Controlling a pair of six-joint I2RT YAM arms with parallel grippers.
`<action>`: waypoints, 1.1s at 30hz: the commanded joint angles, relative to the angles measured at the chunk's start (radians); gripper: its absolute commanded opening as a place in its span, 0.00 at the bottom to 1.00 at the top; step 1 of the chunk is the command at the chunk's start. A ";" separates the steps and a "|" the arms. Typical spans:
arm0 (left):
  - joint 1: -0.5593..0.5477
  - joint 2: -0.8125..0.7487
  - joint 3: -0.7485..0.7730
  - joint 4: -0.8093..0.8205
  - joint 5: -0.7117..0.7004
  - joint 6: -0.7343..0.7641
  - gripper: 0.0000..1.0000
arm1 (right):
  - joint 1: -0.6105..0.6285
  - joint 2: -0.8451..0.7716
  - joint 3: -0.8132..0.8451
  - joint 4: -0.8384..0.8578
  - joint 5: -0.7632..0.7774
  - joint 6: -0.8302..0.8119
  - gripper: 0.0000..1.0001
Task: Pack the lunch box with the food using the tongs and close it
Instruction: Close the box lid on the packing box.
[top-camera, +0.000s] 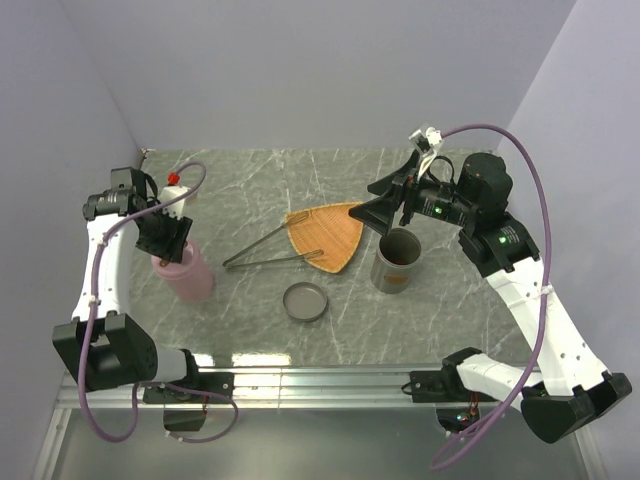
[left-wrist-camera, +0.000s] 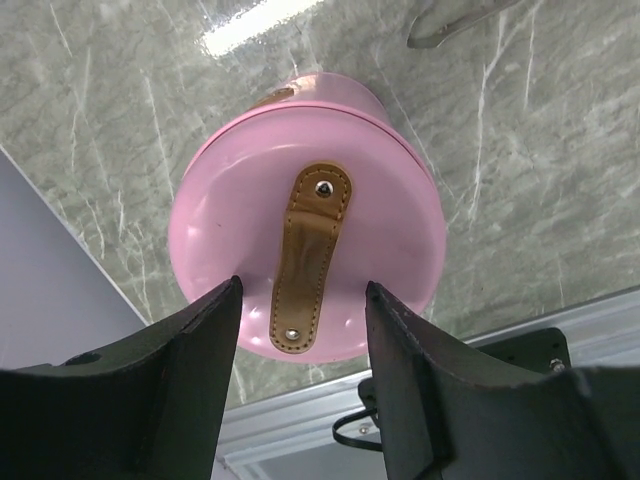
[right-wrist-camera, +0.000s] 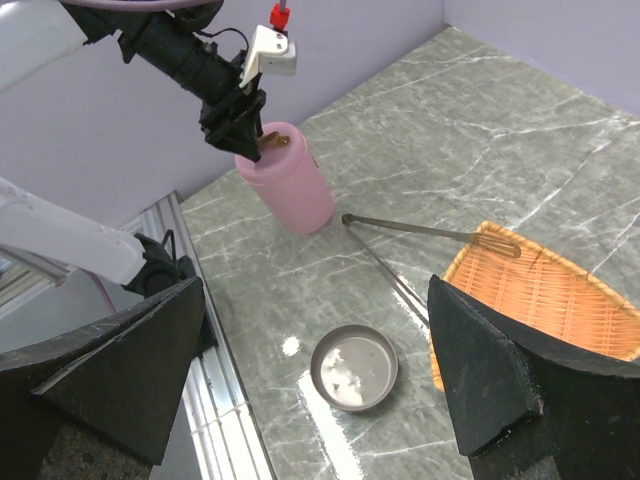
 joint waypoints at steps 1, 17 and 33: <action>0.005 -0.010 -0.058 -0.010 0.002 -0.002 0.58 | -0.007 -0.023 -0.007 0.024 -0.010 -0.008 0.98; 0.007 0.022 -0.238 0.042 -0.005 0.012 0.56 | -0.005 -0.021 -0.007 0.013 -0.003 -0.014 0.98; 0.010 0.013 0.216 0.002 0.061 -0.093 0.68 | -0.007 -0.027 -0.007 0.013 0.000 -0.017 0.99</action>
